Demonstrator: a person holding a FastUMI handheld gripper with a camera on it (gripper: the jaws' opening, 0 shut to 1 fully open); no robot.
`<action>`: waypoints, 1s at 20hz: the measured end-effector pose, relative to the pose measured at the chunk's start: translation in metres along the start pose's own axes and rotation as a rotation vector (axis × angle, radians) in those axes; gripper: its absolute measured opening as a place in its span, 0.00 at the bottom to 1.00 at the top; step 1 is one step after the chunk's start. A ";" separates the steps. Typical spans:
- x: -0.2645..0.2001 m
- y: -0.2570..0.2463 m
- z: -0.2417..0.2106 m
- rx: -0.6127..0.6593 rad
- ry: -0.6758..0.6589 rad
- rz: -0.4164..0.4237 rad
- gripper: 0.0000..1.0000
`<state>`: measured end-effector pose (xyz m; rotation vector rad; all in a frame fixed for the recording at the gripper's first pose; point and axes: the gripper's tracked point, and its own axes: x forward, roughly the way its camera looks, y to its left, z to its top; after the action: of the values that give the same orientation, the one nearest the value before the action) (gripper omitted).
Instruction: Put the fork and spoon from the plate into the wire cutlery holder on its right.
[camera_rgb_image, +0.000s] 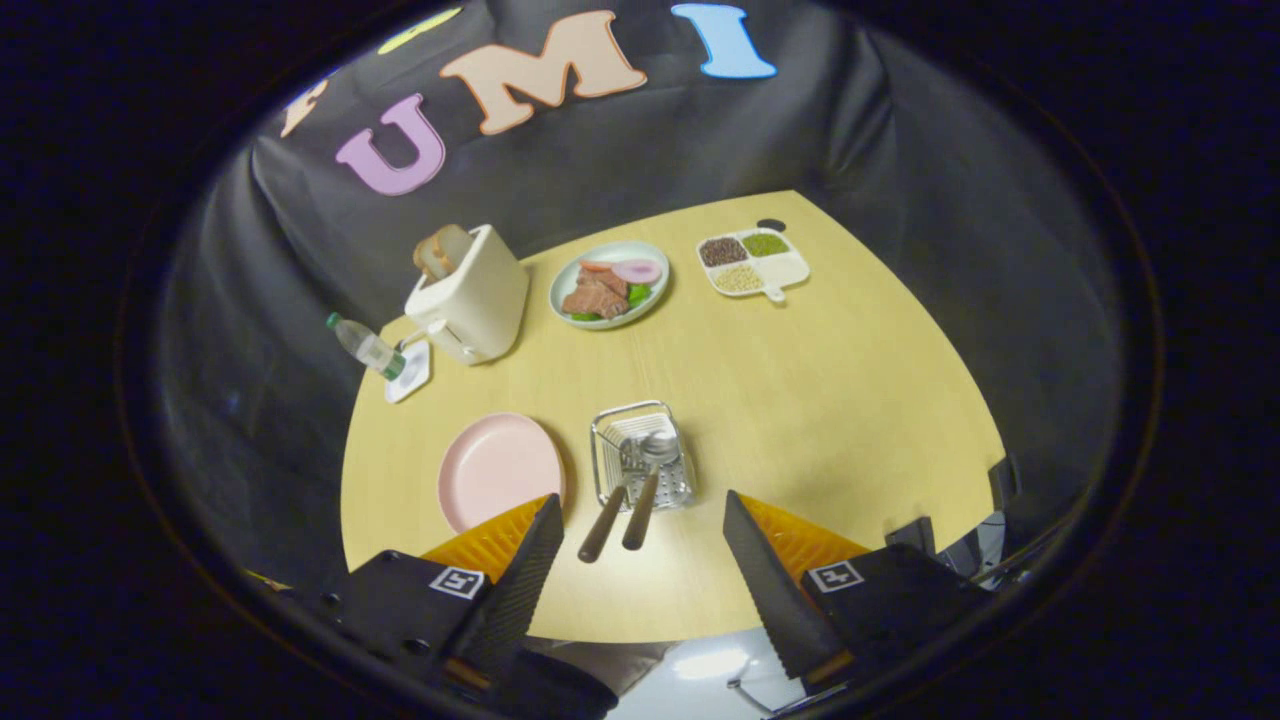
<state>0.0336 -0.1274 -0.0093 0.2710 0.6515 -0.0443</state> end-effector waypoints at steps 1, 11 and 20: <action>-0.005 0.007 0.012 0.026 -0.064 0.028 1.00; -0.087 0.018 0.081 -0.055 -0.609 0.000 1.00; -0.138 0.091 0.064 -0.203 -0.841 0.005 1.00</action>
<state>-0.0270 -0.0623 0.1447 0.0404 -0.1819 -0.0802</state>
